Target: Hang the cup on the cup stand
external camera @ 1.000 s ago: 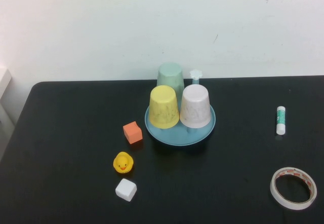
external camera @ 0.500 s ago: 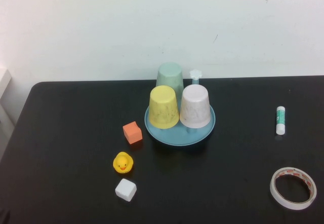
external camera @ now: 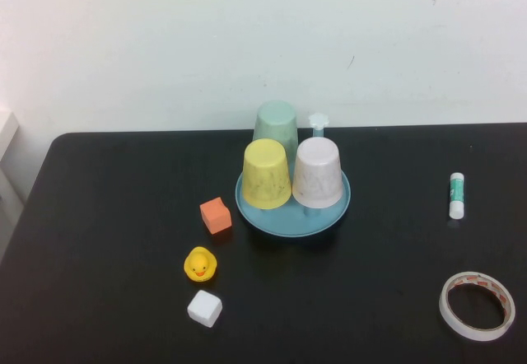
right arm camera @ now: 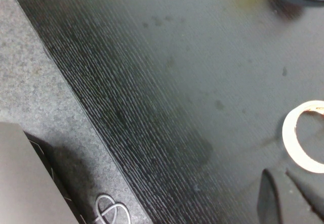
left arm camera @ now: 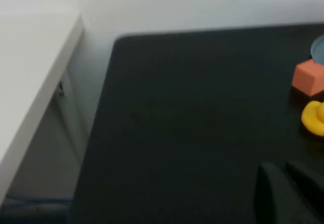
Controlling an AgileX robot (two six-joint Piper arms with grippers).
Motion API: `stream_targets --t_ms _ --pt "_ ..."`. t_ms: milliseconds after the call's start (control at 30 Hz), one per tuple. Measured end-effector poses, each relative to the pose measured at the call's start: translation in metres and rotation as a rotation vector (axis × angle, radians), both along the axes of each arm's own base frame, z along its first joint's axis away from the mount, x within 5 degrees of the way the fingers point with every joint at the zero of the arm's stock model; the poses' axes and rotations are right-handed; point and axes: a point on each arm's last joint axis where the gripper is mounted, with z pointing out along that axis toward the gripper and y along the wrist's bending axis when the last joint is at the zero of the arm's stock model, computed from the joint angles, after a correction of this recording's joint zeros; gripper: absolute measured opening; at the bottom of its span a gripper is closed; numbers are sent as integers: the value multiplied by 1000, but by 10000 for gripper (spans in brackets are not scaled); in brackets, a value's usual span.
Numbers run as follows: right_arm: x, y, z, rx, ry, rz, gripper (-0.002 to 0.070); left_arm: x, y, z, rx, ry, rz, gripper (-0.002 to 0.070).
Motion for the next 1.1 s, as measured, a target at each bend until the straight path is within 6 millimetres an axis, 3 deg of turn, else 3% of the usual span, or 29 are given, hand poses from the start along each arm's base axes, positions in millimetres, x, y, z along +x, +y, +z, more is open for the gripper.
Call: stream_targets --t_ms 367,833,1100 --pt "0 0 0 -2 1 0 -1 -2 -4 -1 60 3 -65 -1" --pt "0 0 0 -2 5 0 -1 -3 -8 0 8 1 -90 -1" --pt "0 0 0 -2 5 0 -1 -3 -8 0 114 -7 -119 -1"
